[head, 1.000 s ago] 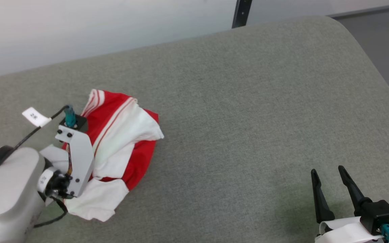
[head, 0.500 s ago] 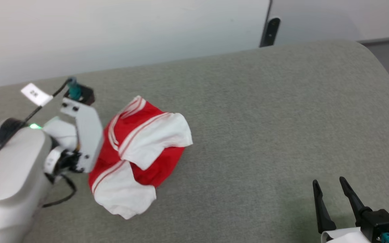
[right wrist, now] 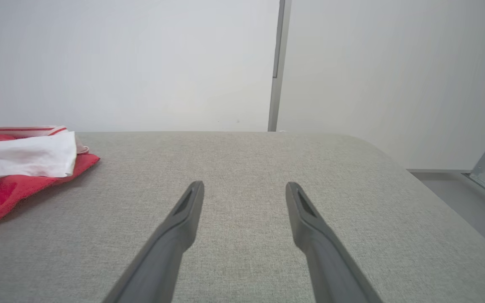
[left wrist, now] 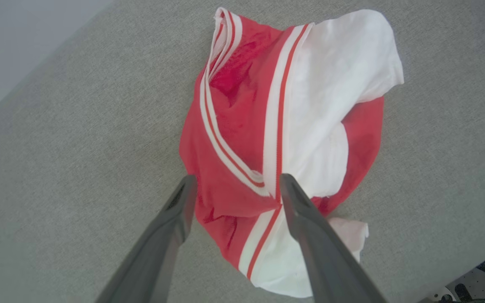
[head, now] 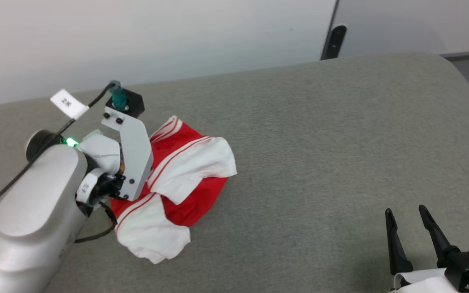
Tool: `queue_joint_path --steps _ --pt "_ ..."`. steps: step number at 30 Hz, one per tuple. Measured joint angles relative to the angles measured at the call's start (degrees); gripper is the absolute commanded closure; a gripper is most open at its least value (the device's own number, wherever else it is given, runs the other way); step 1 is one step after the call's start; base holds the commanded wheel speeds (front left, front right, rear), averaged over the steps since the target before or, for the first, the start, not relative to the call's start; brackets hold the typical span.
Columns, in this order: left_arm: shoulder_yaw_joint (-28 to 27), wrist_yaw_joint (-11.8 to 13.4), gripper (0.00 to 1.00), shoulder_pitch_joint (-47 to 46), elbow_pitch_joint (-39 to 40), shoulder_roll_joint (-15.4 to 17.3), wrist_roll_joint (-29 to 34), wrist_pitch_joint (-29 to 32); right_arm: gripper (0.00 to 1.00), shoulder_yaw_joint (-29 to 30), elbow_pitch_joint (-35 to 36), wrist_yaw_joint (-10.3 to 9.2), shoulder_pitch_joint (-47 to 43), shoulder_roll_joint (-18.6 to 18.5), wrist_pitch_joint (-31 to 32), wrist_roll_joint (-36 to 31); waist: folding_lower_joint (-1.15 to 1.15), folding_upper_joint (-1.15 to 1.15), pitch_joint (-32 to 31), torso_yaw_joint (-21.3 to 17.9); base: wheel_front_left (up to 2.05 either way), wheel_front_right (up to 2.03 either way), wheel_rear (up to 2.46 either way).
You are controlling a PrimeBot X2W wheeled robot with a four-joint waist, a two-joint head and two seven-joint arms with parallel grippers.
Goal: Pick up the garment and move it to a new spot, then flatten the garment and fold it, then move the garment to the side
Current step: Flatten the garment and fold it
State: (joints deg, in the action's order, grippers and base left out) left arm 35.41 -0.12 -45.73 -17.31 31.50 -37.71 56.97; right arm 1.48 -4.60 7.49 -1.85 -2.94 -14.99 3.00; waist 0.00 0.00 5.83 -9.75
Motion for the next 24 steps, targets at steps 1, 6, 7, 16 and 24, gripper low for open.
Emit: queue_joint_path --steps 1,6,7,16,24 --pt "0.02 0.14 0.0 0.01 -0.41 -0.08 -0.03 0.0 0.0 0.03 0.08 0.0 -0.16 -0.01 0.0 0.0 0.0 0.0 0.11 -0.44 0.0 0.0 0.0" --pt "0.43 0.91 0.0 -0.06 -2.44 0.19 0.55 0.02 0.0 0.25 0.23 0.0 -1.25 0.01 0.0 0.0 0.0 0.0 0.55 -2.7 0.0 0.0 0.0" --pt "0.62 1.14 0.0 -0.08 -2.87 0.32 0.93 0.2 0.0 0.29 0.26 0.0 -1.25 0.0 -0.01 0.0 0.0 0.0 0.62 -3.15 0.0 0.0 0.0" --pt "1.74 2.41 0.57 0.07 -6.42 1.6 1.15 4.76 0.0 0.03 0.12 0.0 -1.58 0.0 -0.12 0.09 0.0 0.0 1.44 -5.82 0.0 0.0 0.0" --pt "1.75 3.48 1.0 0.69 -8.13 1.53 -1.97 11.36 0.0 -0.14 -0.09 0.0 -1.49 0.0 -0.12 0.43 0.0 0.0 2.36 -6.03 0.0 0.0 0.0"
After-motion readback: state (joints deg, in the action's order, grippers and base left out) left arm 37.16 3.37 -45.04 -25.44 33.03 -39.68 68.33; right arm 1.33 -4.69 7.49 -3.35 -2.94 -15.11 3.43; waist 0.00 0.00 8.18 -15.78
